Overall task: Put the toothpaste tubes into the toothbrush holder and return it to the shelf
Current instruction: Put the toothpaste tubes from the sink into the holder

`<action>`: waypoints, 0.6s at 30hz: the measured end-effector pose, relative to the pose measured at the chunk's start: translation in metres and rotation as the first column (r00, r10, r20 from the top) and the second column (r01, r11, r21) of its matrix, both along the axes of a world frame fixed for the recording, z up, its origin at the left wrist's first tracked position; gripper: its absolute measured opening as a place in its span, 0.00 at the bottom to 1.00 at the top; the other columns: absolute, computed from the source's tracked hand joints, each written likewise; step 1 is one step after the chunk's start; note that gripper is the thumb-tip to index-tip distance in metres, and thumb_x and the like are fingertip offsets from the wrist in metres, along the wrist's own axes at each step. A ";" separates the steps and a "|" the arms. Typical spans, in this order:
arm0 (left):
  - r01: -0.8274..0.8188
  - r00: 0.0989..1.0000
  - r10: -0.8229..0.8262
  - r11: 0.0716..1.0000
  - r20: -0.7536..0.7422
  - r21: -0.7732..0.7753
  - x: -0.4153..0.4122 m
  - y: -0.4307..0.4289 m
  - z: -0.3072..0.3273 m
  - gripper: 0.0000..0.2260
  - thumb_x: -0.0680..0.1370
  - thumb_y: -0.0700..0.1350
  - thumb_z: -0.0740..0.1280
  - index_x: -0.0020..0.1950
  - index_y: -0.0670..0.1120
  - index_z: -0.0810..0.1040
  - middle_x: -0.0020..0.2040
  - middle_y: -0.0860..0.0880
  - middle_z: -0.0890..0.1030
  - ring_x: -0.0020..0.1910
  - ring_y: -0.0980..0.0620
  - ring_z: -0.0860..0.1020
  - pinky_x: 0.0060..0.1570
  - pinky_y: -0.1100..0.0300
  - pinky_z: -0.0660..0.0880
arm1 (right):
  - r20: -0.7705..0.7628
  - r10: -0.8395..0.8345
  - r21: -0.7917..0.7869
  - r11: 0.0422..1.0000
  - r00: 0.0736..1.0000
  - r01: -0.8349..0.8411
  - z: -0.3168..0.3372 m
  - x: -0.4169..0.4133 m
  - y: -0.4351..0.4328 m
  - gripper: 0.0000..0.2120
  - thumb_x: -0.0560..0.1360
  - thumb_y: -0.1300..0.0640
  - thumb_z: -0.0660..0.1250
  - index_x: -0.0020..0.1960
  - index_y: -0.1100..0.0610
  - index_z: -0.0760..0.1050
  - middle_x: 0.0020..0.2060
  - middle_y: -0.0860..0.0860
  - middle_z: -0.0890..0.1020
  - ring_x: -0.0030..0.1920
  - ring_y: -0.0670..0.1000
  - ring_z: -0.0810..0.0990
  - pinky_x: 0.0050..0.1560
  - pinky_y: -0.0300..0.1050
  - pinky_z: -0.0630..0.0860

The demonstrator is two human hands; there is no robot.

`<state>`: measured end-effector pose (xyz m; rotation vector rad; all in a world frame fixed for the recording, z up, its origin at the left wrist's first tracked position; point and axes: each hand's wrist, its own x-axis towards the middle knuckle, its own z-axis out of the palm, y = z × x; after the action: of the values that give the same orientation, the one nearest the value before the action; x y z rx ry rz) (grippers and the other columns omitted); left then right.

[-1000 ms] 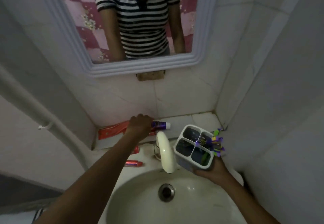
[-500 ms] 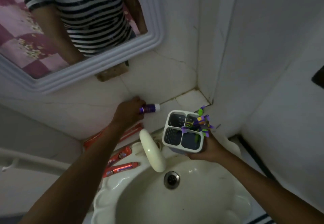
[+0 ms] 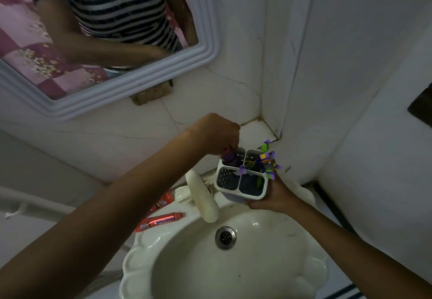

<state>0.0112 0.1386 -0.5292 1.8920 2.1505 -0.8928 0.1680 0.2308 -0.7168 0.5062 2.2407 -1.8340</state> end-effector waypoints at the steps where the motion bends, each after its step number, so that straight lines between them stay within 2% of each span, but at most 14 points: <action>1: 0.017 0.999 -0.018 1.000 0.039 0.019 0.000 0.005 -0.005 0.13 0.79 0.47 0.64 0.62 0.52 0.80 0.57 0.48 0.76 0.52 0.46 0.79 0.44 0.56 0.75 | -0.075 0.017 0.046 0.999 0.997 -0.014 -0.008 0.001 0.001 0.35 0.63 0.57 0.82 0.63 0.41 0.68 0.49 0.34 0.73 0.48 0.37 0.78 0.47 0.17 0.70; 3: 0.018 0.991 -0.030 0.996 0.131 0.089 0.000 0.011 -0.013 0.14 0.78 0.41 0.66 0.63 0.51 0.78 0.59 0.49 0.77 0.56 0.48 0.78 0.47 0.58 0.72 | -0.098 0.009 0.017 1.000 0.995 -0.007 -0.013 0.003 0.001 0.45 0.56 0.57 0.82 0.68 0.60 0.65 0.54 0.41 0.76 0.53 0.37 0.79 0.52 0.25 0.74; 5: -0.025 0.982 -0.007 0.986 0.190 0.165 -0.002 0.013 -0.021 0.14 0.77 0.38 0.66 0.60 0.50 0.79 0.56 0.49 0.80 0.55 0.49 0.78 0.48 0.58 0.73 | -0.246 0.019 0.260 0.964 0.969 0.048 -0.025 0.003 0.006 0.48 0.53 0.58 0.80 0.69 0.63 0.63 0.58 0.50 0.78 0.58 0.38 0.79 0.58 0.36 0.76; 6: -0.065 0.975 0.020 0.978 0.223 0.196 -0.003 0.012 -0.024 0.13 0.77 0.38 0.66 0.59 0.50 0.79 0.53 0.50 0.81 0.53 0.50 0.79 0.47 0.58 0.74 | -0.222 -0.023 0.192 0.979 0.975 0.067 -0.014 0.005 0.001 0.46 0.55 0.58 0.81 0.69 0.62 0.66 0.60 0.53 0.79 0.60 0.44 0.79 0.61 0.42 0.76; 7: -0.107 0.967 0.048 0.968 0.252 0.228 -0.005 0.009 -0.026 0.11 0.77 0.40 0.65 0.57 0.51 0.79 0.52 0.51 0.82 0.51 0.52 0.79 0.44 0.59 0.74 | -0.221 -0.047 -0.037 0.998 0.974 0.040 -0.013 0.006 0.005 0.38 0.59 0.56 0.80 0.67 0.59 0.73 0.60 0.56 0.81 0.61 0.51 0.80 0.62 0.48 0.76; 8: -0.144 0.958 0.072 0.958 0.278 0.248 -0.007 0.005 -0.027 0.11 0.77 0.41 0.65 0.56 0.52 0.79 0.51 0.53 0.82 0.49 0.54 0.78 0.42 0.60 0.72 | -0.167 -0.079 -0.215 0.976 0.983 0.042 -0.010 0.004 0.008 0.27 0.65 0.53 0.77 0.62 0.59 0.80 0.59 0.57 0.83 0.60 0.56 0.81 0.61 0.51 0.77; 9: -0.196 0.943 0.104 0.942 0.317 0.274 -0.012 -0.002 -0.028 0.11 0.77 0.43 0.65 0.57 0.53 0.80 0.51 0.54 0.83 0.48 0.55 0.78 0.42 0.60 0.71 | -0.137 -0.054 -0.154 0.988 0.989 0.032 -0.004 0.008 0.008 0.20 0.70 0.50 0.73 0.58 0.59 0.83 0.54 0.57 0.85 0.57 0.57 0.83 0.57 0.48 0.79; 10: -0.267 0.917 0.145 0.915 0.371 0.302 -0.017 -0.011 -0.027 0.12 0.77 0.43 0.65 0.58 0.54 0.80 0.52 0.55 0.83 0.48 0.56 0.78 0.43 0.60 0.73 | -0.127 0.033 -0.018 0.999 0.991 -0.035 -0.007 0.009 0.007 0.20 0.72 0.51 0.72 0.59 0.61 0.82 0.50 0.54 0.85 0.54 0.55 0.84 0.53 0.39 0.81; 11: -0.349 0.882 0.181 0.871 0.434 0.346 -0.023 -0.023 -0.028 0.12 0.77 0.42 0.65 0.58 0.54 0.80 0.52 0.55 0.83 0.48 0.56 0.79 0.44 0.58 0.76 | -0.081 0.054 0.093 0.995 0.995 -0.046 -0.007 0.006 0.006 0.24 0.72 0.54 0.75 0.64 0.63 0.77 0.48 0.48 0.82 0.52 0.47 0.83 0.50 0.27 0.77; 12: -0.445 0.844 0.226 0.801 0.486 0.401 -0.030 -0.038 -0.031 0.13 0.77 0.41 0.66 0.59 0.54 0.80 0.52 0.54 0.83 0.48 0.55 0.80 0.47 0.56 0.78 | -0.024 -0.096 0.020 0.995 0.995 0.097 -0.011 0.001 0.003 0.31 0.69 0.57 0.79 0.68 0.64 0.73 0.48 0.45 0.79 0.50 0.37 0.80 0.48 0.19 0.73; 13: -0.537 0.808 0.277 0.708 0.520 0.458 -0.039 -0.055 -0.038 0.13 0.78 0.42 0.66 0.59 0.55 0.79 0.53 0.53 0.83 0.49 0.54 0.80 0.48 0.55 0.79 | 0.002 -0.119 -0.045 0.992 0.993 0.119 -0.013 0.001 0.004 0.35 0.67 0.58 0.80 0.70 0.63 0.70 0.49 0.46 0.79 0.46 0.31 0.77 0.46 0.18 0.70; 15: -0.690 0.720 0.453 0.544 0.525 0.478 -0.056 -0.090 -0.057 0.12 0.78 0.44 0.65 0.60 0.55 0.79 0.55 0.52 0.82 0.52 0.51 0.80 0.52 0.54 0.79 | -0.068 -0.056 0.092 0.994 0.996 0.062 -0.020 0.003 0.007 0.37 0.66 0.58 0.81 0.70 0.63 0.69 0.55 0.53 0.80 0.43 0.28 0.73 0.45 0.18 0.69; 16: -0.748 0.663 0.559 0.510 0.498 0.425 -0.063 -0.106 -0.071 0.12 0.78 0.46 0.65 0.61 0.55 0.78 0.57 0.51 0.82 0.54 0.49 0.80 0.54 0.53 0.78 | -0.079 -0.040 0.152 0.987 0.996 0.052 -0.017 0.003 0.006 0.37 0.66 0.58 0.81 0.70 0.63 0.69 0.58 0.55 0.80 0.43 0.29 0.73 0.45 0.18 0.68; 18: -0.810 0.586 0.731 0.545 0.349 0.217 -0.068 -0.134 -0.101 0.14 0.79 0.48 0.64 0.64 0.52 0.77 0.60 0.49 0.81 0.57 0.47 0.79 0.56 0.51 0.78 | -0.070 -0.015 0.169 0.985 0.997 0.027 -0.019 0.002 0.007 0.39 0.66 0.57 0.81 0.71 0.63 0.68 0.62 0.56 0.80 0.43 0.30 0.73 0.46 0.19 0.68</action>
<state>-0.0566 0.0044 -0.6302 0.7947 2.7098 -0.0880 0.1702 0.2381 -0.7357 0.5041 2.4605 -1.7032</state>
